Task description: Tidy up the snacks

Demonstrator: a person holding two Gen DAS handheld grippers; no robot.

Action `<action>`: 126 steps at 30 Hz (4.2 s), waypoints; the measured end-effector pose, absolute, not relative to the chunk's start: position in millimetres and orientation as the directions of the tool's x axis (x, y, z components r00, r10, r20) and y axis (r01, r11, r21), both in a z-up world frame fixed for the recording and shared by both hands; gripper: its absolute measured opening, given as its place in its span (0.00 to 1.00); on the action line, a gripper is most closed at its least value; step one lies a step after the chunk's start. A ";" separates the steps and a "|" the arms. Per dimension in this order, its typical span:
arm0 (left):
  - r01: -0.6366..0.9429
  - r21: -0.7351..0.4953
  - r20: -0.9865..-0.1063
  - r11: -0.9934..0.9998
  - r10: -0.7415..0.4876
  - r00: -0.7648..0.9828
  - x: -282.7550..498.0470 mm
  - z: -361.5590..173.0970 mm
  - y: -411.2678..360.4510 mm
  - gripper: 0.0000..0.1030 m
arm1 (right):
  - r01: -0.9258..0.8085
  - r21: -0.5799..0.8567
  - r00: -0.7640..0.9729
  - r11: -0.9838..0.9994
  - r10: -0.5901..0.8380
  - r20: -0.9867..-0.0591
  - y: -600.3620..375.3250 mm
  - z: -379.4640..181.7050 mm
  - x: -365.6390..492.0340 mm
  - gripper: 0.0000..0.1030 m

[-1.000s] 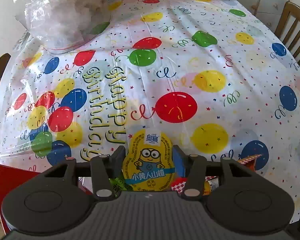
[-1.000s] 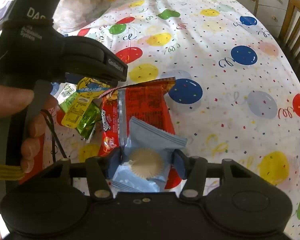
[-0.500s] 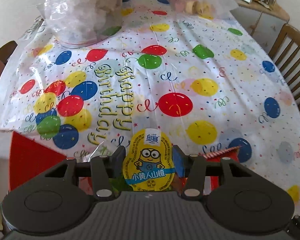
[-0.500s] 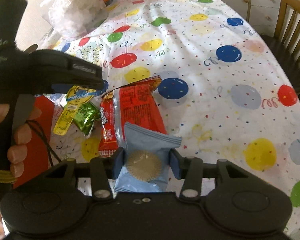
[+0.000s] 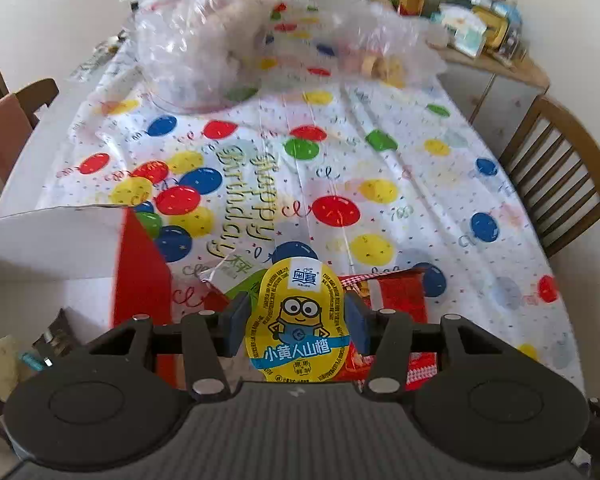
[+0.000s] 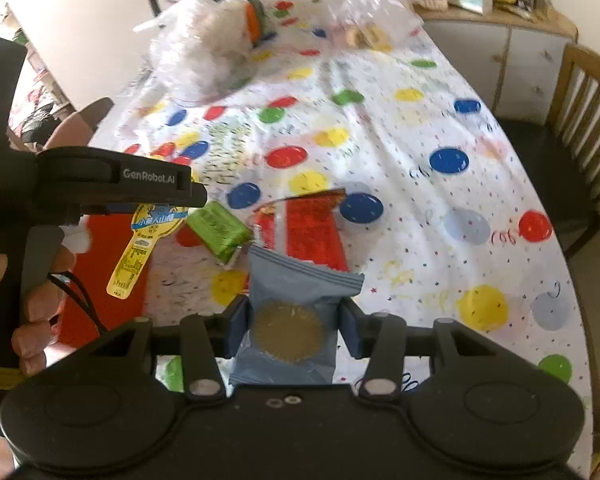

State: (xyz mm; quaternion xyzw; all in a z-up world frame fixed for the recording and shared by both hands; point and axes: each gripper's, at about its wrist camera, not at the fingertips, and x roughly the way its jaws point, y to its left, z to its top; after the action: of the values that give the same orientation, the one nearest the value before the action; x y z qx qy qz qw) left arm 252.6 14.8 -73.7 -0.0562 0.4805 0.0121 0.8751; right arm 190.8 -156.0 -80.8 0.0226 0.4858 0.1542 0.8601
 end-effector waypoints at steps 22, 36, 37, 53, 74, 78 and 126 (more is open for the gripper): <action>-0.123 -0.134 -0.764 0.983 -0.024 0.644 127.2 5.2 134.2 0.48 | -0.421 0.146 0.530 0.895 0.373 -0.762 -51.3 -19.7 137.4 0.45; -0.254 -0.100 -0.776 0.962 0.085 0.625 99.6 -7.0 238.3 0.48 | -0.521 0.123 0.489 0.845 0.413 -0.768 49.1 -32.9 145.2 0.45; -0.263 -0.090 -0.778 0.961 0.097 0.621 99.7 -9.1 244.5 0.48 | -0.524 0.120 0.487 0.843 0.412 -0.770 54.7 -35.4 147.3 0.45; -0.250 -0.017 -0.796 0.968 0.138 0.589 138.8 -55.8 292.7 0.48 | -0.589 0.104 0.411 0.801 0.408 -0.815 123.6 -89.1 184.2 0.45; -0.208 0.026 -0.863 0.978 0.127 0.489 143.8 -102.4 281.9 0.49 | -0.596 0.111 0.343 0.795 0.377 -0.860 123.6 -116.3 182.3 0.49; -0.202 0.018 -0.856 0.979 0.120 0.503 140.0 -95.9 279.7 0.50 | -0.591 0.122 0.352 0.798 0.391 -0.850 116.1 -107.9 177.7 0.52; -0.073 -0.197 -0.742 0.978 -0.100 0.663 148.0 -22.9 79.5 0.80 | -0.516 0.036 0.554 0.856 0.366 -0.748 -125.3 -26.8 166.1 1.00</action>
State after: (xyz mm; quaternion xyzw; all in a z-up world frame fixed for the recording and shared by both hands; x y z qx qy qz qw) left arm 148.0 79.5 -22.9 -0.1054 0.4106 -0.0072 0.9057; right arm 166.1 -125.3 -26.8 -0.0939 0.3995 0.2514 0.8766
